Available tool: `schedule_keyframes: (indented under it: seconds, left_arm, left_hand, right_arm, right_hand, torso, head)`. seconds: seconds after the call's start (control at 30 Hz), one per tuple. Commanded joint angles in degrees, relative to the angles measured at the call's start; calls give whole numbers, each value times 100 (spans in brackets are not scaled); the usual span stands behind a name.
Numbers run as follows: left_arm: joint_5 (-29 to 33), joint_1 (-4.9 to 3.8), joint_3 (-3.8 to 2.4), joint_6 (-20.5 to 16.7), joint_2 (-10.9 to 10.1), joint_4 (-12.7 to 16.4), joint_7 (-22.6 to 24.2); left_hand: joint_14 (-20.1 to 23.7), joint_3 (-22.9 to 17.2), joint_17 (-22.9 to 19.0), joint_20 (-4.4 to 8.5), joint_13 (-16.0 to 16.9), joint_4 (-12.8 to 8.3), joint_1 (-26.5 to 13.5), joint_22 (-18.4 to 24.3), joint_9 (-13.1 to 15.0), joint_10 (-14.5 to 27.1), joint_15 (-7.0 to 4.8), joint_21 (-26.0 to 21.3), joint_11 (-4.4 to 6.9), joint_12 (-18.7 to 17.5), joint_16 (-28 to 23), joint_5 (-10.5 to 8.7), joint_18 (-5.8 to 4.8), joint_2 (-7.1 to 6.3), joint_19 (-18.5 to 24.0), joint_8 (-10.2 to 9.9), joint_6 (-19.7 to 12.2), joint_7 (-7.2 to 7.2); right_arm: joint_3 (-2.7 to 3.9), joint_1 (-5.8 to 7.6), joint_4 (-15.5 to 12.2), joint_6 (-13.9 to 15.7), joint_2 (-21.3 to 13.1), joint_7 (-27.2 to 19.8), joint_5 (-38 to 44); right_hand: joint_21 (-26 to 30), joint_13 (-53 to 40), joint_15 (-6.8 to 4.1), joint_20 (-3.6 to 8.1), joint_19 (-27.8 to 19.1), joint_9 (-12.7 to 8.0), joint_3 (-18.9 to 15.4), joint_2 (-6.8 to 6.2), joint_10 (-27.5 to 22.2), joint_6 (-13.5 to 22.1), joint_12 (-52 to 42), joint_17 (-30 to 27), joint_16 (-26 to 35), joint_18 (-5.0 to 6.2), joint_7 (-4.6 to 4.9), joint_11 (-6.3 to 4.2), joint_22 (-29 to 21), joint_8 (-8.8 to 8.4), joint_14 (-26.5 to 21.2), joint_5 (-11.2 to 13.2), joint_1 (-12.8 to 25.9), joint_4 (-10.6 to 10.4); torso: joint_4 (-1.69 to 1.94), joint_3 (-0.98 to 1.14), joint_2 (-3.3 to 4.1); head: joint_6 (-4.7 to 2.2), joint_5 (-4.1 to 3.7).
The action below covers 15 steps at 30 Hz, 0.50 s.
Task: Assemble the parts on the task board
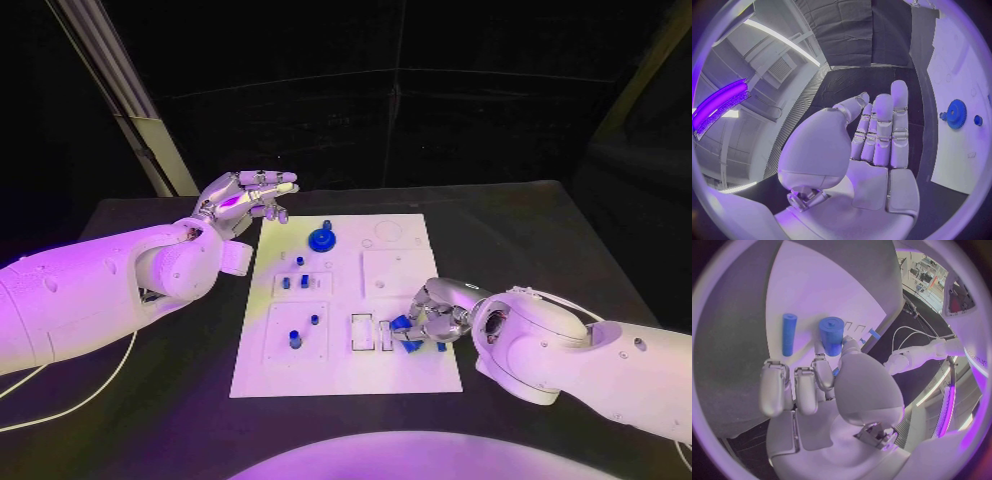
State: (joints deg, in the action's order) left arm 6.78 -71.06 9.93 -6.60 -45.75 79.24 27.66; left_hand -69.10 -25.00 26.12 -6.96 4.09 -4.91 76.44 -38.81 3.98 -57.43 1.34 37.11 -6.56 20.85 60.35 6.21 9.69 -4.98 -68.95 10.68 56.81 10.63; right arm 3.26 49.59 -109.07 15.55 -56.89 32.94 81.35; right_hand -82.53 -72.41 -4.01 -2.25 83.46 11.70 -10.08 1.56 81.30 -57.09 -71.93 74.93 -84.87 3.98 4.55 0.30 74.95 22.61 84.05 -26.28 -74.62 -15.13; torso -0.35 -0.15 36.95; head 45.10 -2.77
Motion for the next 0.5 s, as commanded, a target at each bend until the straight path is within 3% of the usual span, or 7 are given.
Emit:
schedule_keyframes:
  seconds: [0.03, 0.17, 0.5]
  left_arm:
    - [12, -8, -4, 73, -2, 23, 19]
    - [12, -8, -4, 74, -3, 32, 20]
    - [12, -8, -5, 86, 12, 52, 21]
  left_hand:
    - [43, 4, -9, 13, -7, -41, 11, 8, -6, 29, -6, -35, 5, 16, -25, 29, 80, 23, 23, 13, -19, 9]
    - [45, 16, -18, 12, -10, -36, -10, 11, -6, 35, -3, -40, 2, 28, -20, 27, 79, 23, 22, 20, -22, 12]
    - [45, 16, -18, 12, -10, -36, -10, 11, -6, 35, -3, -40, 2, 28, -20, 27, 79, 23, 22, 20, -22, 12]
  right_arm:
    - [6, 11, -97, 735, -6, -223, -638]
    - [7, 11, -141, 871, 15, -302, -758]
    - [9, 12, -8, 686, 346, -316, -933]
  right_hand:
    - [-37, -19, -34, 24, 43, 76, 7, 100, 117, -120, 2, 602, -36, -85, -62, -89, 47, -21, 412, -151, -114, -32]
    - [-39, -18, -38, 29, 45, 83, -1, 108, 120, -132, 17, 596, -32, -86, -62, -91, 51, -42, 411, -216, -119, -54]
    - [-33, 23, -38, 31, 41, 97, -29, 138, 106, -167, 83, 553, -7, -84, -65, -92, 40, -63, 402, -265, -64, -118]
  torso:
    - [10, 2, 3]
    - [16, -2, 2]
    - [17, -5, 5]
  head:
    - [1, -1]
    - [-6, 3]
    - [-2, 16]
